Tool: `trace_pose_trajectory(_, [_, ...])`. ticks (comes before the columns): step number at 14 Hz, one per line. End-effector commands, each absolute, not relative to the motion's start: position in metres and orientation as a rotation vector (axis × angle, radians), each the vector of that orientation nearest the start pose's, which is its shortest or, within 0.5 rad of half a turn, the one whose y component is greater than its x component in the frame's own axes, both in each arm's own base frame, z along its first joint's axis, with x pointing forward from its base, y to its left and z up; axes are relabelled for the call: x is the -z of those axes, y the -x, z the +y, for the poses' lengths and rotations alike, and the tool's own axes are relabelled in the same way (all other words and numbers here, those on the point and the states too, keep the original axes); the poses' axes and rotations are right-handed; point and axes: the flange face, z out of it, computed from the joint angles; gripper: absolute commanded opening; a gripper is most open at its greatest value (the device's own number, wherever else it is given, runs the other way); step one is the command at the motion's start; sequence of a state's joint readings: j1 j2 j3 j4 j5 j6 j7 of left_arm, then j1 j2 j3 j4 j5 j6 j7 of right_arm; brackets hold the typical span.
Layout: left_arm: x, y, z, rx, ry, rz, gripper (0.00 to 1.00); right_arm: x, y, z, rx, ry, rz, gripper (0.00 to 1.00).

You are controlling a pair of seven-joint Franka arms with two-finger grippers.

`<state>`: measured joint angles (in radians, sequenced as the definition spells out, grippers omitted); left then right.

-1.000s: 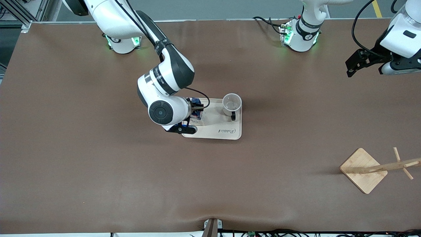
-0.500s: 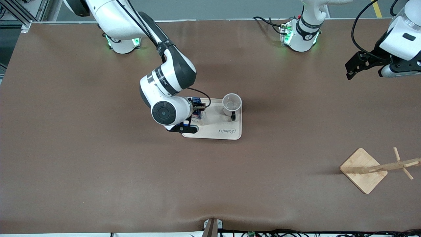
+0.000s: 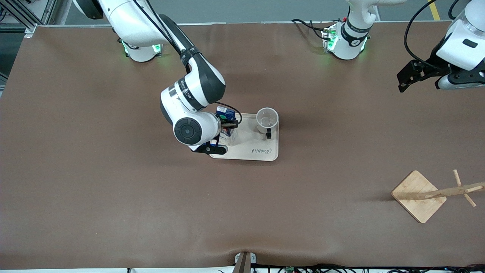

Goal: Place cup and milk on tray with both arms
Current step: 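Lower the milk carton onto the tray beside the mug and release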

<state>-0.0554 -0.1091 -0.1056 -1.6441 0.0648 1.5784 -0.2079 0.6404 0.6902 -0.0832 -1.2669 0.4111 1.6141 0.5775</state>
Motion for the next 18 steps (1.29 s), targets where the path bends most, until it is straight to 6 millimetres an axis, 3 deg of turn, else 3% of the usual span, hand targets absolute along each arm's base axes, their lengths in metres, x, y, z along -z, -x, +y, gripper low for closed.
trace_pose_trajectory(1, [-0.650, -0.514, -0.087, 0.093, 3.072, -0.049, 1.00, -0.360, -0.571, 0.405, -0.726, 2.920, 0.145, 1.00])
trace_pose_trajectory(3, [-0.650, -0.514, -0.089, 0.093, 3.072, -0.044, 1.00, -0.377, -0.579, 0.394, -0.729, 2.906, 0.153, 1.00])
trace_pose_trajectory(7, [-0.653, -0.513, -0.092, 0.102, 3.074, -0.033, 1.00, -0.419, -0.586, 0.392, -0.663, 2.911, 0.120, 1.00])
trace_pose_trajectory(9, [-0.653, -0.513, -0.093, 0.103, 3.073, -0.035, 1.00, -0.450, -0.600, 0.349, -0.702, 2.872, 0.173, 1.00])
trace_pose_trajectory(14, [-0.650, -0.516, -0.093, 0.094, 3.073, -0.035, 1.00, -0.521, -0.606, 0.293, -0.597, 2.827, 0.234, 1.00])
trace_pose_trajectory(15, [-0.649, -0.516, -0.093, 0.091, 3.074, -0.035, 1.00, -0.530, -0.607, 0.282, -0.581, 2.826, 0.250, 1.00])
trace_pose_trajectory(18, [-0.648, -0.516, -0.092, 0.088, 3.074, -0.030, 1.00, -0.551, -0.618, 0.226, -0.562, 2.804, 0.352, 1.00])
